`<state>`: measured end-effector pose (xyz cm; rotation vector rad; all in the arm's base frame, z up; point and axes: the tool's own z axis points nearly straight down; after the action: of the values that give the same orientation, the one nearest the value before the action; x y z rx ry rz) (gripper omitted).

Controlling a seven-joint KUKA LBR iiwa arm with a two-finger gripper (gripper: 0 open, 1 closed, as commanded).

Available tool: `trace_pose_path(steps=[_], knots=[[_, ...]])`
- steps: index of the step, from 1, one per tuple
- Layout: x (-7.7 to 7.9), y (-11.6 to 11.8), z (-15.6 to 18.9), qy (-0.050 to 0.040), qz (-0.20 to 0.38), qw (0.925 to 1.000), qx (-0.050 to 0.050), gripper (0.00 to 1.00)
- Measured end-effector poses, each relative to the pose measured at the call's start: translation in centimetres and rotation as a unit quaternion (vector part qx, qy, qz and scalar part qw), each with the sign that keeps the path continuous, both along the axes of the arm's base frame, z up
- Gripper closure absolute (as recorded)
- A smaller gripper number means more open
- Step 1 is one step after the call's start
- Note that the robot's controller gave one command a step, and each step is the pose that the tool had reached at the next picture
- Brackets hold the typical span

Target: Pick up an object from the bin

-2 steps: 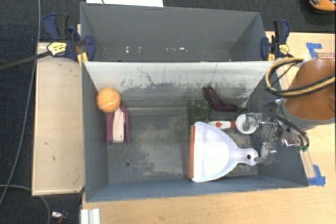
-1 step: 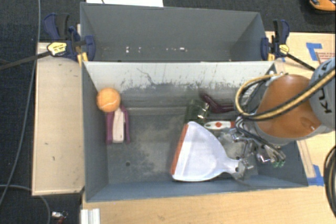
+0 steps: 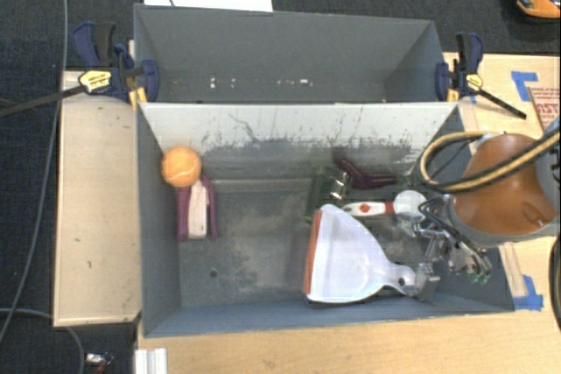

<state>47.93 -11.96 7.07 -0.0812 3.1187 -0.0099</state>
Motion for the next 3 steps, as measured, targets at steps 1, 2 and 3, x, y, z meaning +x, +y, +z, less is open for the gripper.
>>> trace_pose_path(steps=[1,2,3], knots=[[0.60,9.14,-0.02,0.0066,0.139,0.9902,0.003,1.00],[0.60,9.07,-0.02,0.0067,0.140,0.9902,0.002,1.00],[0.60,9.07,0.00,0.0065,0.140,0.9901,0.002,1.00]])
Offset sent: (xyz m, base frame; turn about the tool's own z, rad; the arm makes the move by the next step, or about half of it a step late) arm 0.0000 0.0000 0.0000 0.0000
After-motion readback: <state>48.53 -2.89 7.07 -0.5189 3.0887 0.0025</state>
